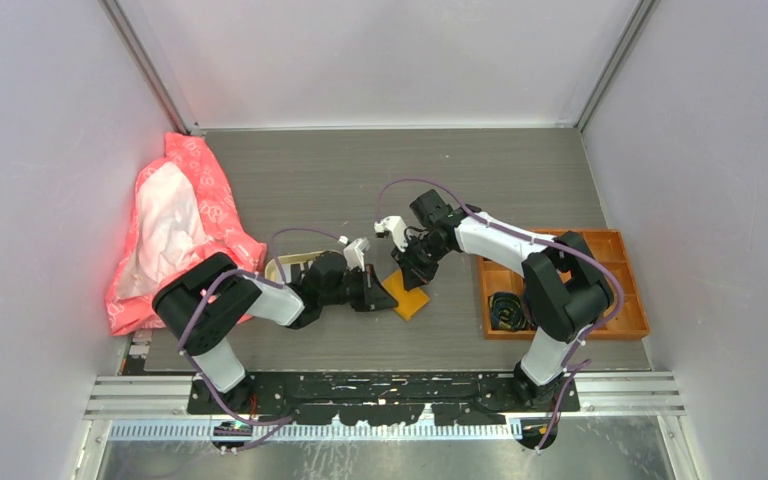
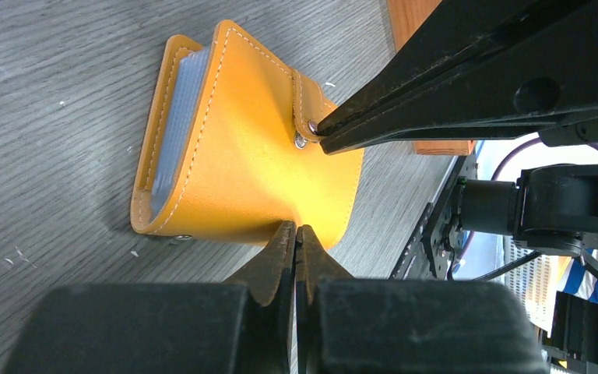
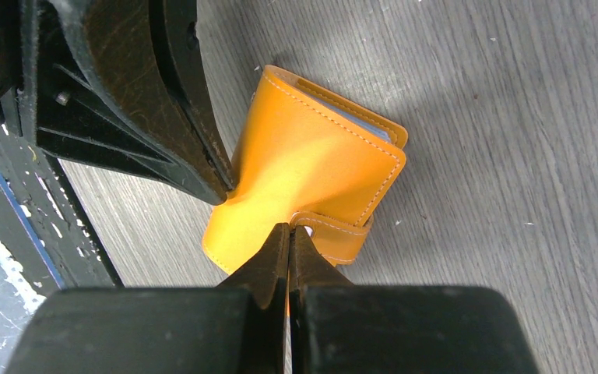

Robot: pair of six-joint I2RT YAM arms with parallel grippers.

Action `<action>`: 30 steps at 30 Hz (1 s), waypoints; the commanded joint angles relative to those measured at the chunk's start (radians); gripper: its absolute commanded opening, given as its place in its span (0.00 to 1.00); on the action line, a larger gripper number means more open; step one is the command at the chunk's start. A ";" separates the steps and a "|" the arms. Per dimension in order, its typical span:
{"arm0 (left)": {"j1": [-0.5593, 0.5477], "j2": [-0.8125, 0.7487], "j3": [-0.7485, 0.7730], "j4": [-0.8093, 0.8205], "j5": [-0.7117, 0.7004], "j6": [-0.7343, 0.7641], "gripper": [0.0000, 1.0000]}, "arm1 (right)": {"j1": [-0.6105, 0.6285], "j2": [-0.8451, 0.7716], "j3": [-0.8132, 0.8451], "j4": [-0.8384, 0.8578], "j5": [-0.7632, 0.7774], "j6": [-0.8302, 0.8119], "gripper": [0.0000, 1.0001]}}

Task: Put the credit cards into the card holder
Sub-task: Close the card holder at the center of the board.

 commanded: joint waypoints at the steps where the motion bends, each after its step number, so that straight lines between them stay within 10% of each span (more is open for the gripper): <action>1: -0.001 0.024 0.022 -0.066 -0.086 0.024 0.00 | 0.006 -0.047 0.020 -0.010 -0.033 0.015 0.01; 30: -0.001 0.028 0.041 -0.057 -0.071 0.016 0.00 | 0.062 -0.031 0.017 -0.027 0.004 -0.010 0.01</action>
